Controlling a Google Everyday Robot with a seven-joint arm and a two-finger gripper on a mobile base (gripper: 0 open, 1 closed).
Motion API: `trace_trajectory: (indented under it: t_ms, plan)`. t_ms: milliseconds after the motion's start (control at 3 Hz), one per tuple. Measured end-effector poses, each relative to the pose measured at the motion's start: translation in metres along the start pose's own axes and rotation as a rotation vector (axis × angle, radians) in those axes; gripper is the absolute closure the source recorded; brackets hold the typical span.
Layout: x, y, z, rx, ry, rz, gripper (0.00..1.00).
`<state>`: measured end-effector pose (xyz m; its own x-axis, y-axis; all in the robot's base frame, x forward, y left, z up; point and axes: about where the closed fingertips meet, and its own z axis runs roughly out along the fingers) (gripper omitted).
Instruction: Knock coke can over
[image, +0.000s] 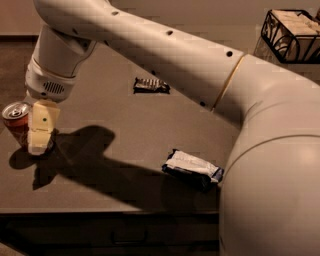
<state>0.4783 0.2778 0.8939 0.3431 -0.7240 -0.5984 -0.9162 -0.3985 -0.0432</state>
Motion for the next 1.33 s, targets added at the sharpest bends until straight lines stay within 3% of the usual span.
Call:
trace_trajectory:
  t_ms: [333,1333]
  plan:
    - [-0.008,-0.001,-0.002,-0.016,-0.034,-0.002,0.00]
    - [-0.014,-0.006,-0.013,-0.013,-0.053,0.007,0.65]
